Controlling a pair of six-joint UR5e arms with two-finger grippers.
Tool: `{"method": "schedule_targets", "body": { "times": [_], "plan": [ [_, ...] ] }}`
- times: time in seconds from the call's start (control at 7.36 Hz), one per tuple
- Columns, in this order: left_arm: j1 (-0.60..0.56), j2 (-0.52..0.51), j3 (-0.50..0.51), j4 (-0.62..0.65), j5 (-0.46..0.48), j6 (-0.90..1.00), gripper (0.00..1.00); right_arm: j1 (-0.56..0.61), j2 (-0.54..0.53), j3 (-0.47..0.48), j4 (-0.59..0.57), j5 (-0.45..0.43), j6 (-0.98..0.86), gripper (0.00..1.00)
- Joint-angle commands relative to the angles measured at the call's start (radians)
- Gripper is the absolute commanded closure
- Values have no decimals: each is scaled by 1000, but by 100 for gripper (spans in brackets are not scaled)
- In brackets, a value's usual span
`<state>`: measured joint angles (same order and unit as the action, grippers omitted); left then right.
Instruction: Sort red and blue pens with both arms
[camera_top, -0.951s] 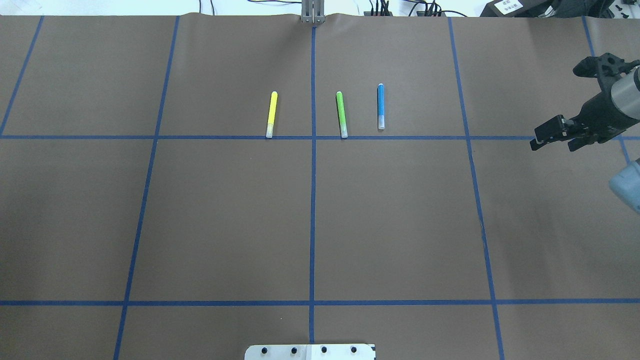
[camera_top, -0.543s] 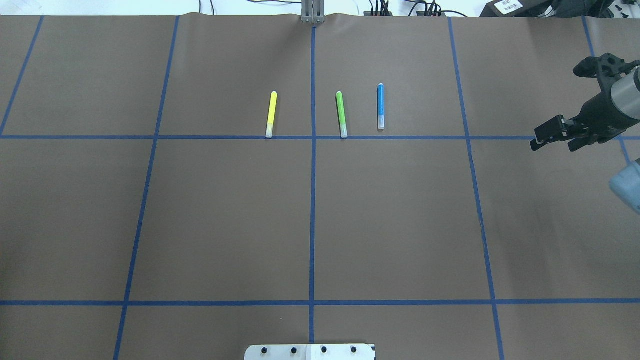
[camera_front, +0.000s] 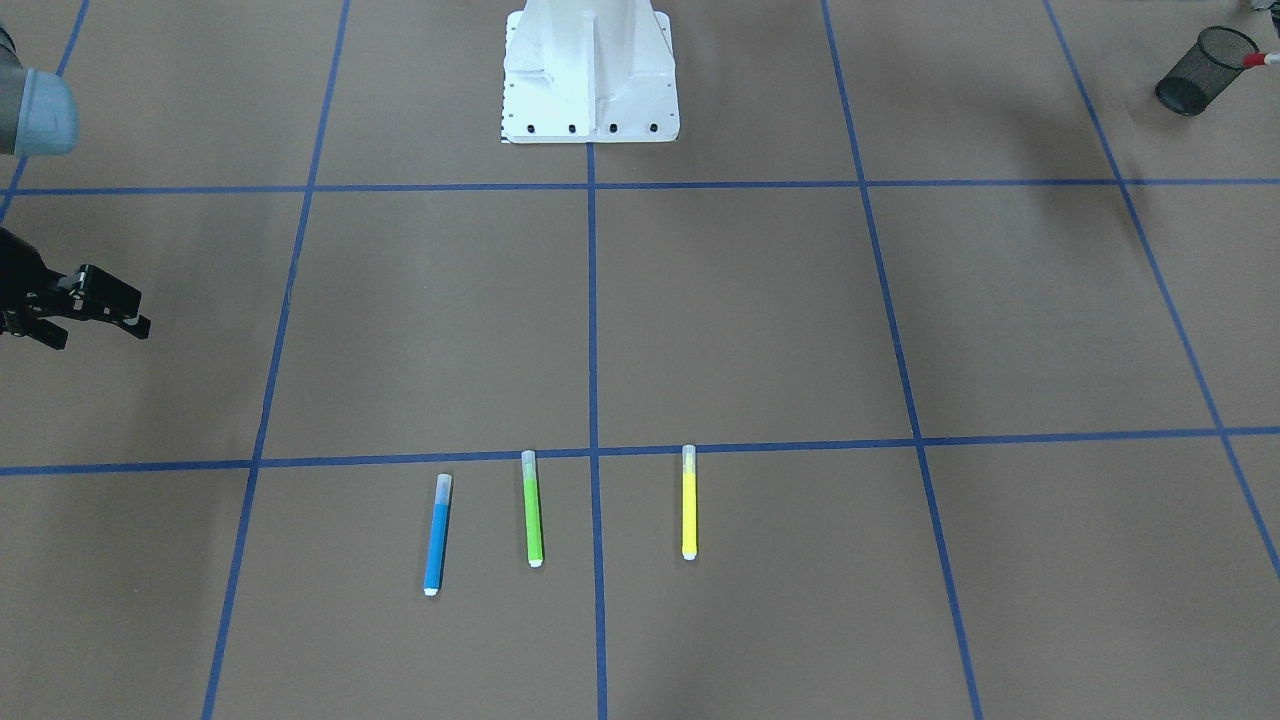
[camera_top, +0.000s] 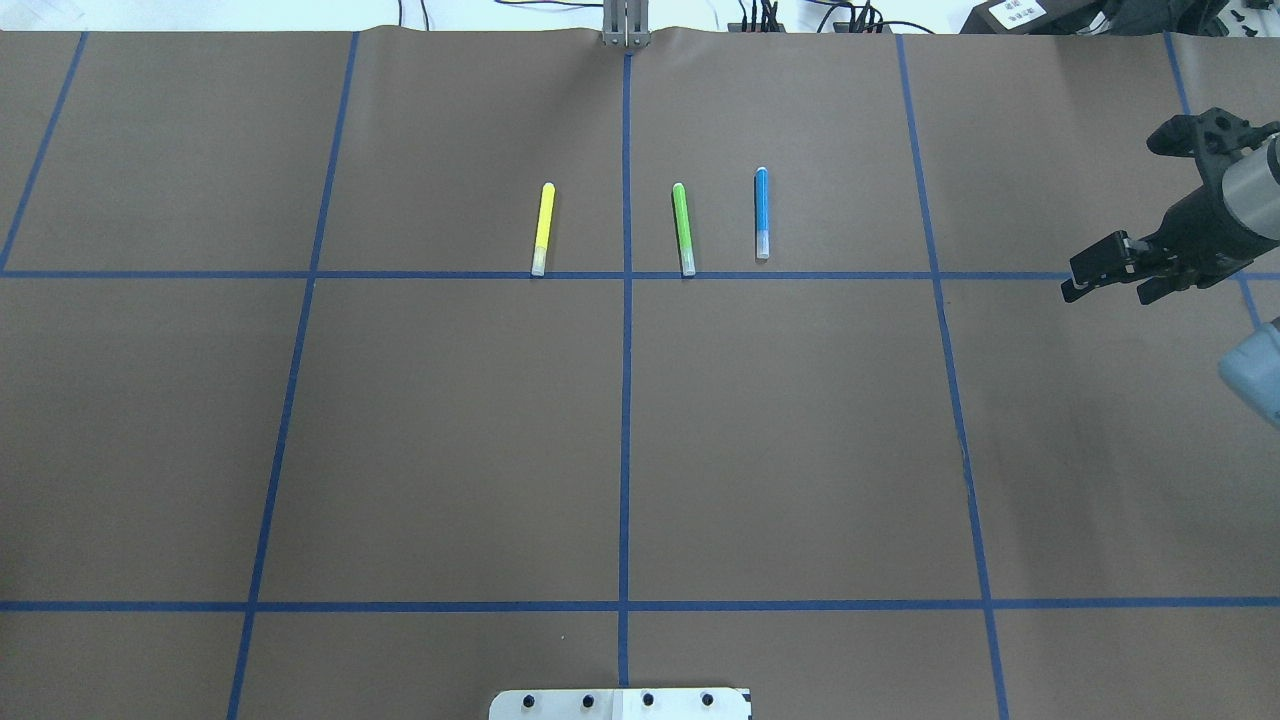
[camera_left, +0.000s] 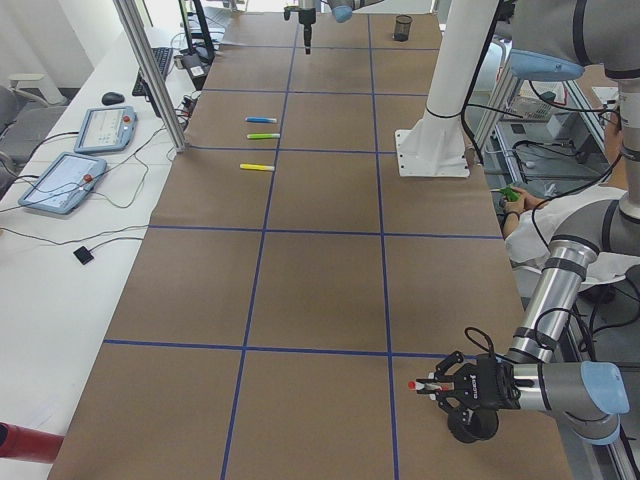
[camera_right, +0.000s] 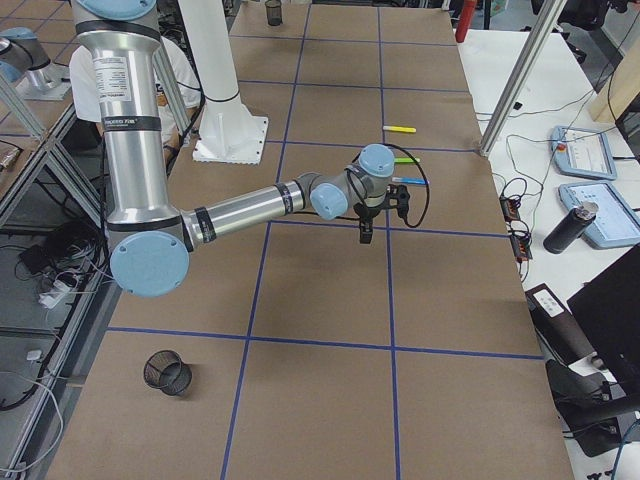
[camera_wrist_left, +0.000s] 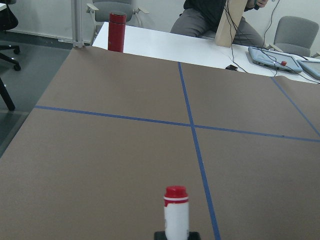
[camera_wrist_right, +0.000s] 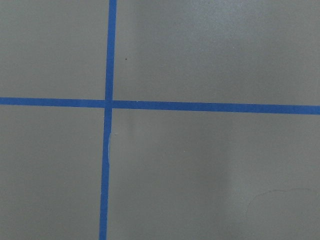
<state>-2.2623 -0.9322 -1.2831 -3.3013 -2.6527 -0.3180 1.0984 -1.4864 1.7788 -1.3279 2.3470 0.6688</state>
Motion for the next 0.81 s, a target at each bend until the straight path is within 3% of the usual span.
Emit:
{"method": "schedule_targets", "body": {
  "times": [0.0,0.68],
  "plan": [
    [-32,6,25,2,-1,13,100,0,0,-1,-1,0,3,0],
    [-97,67,45,8,25,13,100,-2,0,1,-1,0,11,0]
  ]
}}
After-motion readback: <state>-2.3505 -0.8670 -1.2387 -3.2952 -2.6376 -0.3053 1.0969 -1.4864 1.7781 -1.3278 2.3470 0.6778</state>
